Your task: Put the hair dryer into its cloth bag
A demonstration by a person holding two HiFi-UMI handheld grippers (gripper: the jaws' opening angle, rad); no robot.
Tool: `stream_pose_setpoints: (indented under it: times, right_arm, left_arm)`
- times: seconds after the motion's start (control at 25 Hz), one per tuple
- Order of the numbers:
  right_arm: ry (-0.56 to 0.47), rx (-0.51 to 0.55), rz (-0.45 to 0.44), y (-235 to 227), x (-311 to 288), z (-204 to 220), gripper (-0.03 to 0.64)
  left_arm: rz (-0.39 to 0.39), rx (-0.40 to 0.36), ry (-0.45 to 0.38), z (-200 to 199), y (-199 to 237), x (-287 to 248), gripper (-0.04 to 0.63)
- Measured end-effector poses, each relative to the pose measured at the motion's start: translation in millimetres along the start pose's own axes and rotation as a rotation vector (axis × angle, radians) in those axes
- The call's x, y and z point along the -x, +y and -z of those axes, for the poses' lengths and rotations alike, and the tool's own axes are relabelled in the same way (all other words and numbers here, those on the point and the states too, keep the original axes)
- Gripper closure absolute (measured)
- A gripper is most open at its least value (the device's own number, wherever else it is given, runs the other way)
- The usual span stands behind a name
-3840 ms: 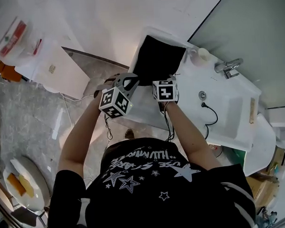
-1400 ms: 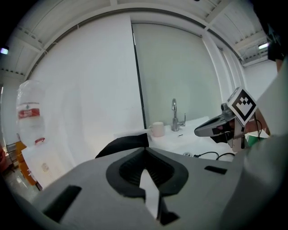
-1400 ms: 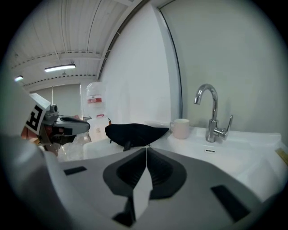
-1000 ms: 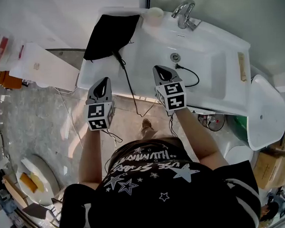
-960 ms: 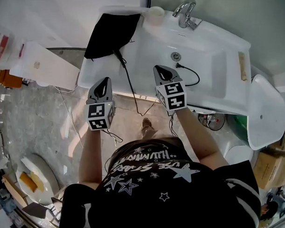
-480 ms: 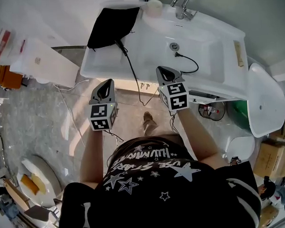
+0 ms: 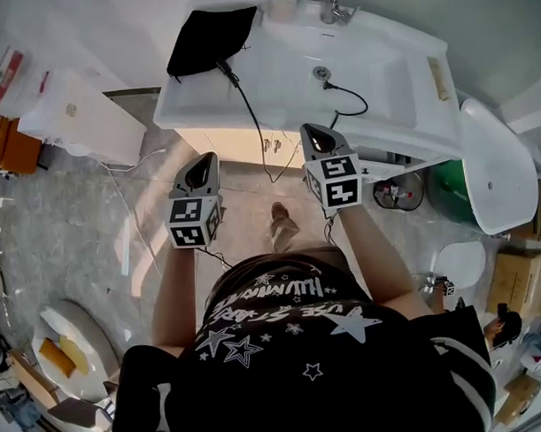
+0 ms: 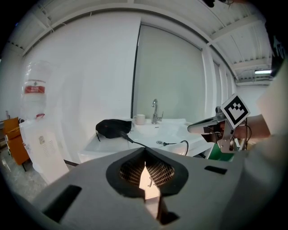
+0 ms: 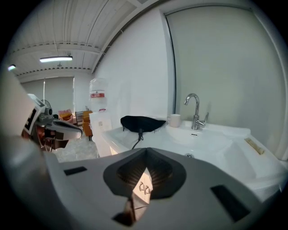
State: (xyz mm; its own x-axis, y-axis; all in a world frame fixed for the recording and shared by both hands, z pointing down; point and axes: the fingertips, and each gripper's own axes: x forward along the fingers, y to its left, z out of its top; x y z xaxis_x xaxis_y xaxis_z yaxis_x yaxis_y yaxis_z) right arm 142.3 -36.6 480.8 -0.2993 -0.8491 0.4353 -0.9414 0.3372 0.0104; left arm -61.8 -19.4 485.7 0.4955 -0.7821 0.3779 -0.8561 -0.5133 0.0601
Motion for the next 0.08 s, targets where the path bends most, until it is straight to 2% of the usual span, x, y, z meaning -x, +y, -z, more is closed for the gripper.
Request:
stream_pose_setpoints:
  times: [0.08]
  right_arm:
    - [-0.003, 0.005, 0.003, 7.9, 13.0, 3.9, 0.611]
  left_arm:
    - [0.008, -0.005, 0.0, 5.4, -6.2, 13.4, 0.584]
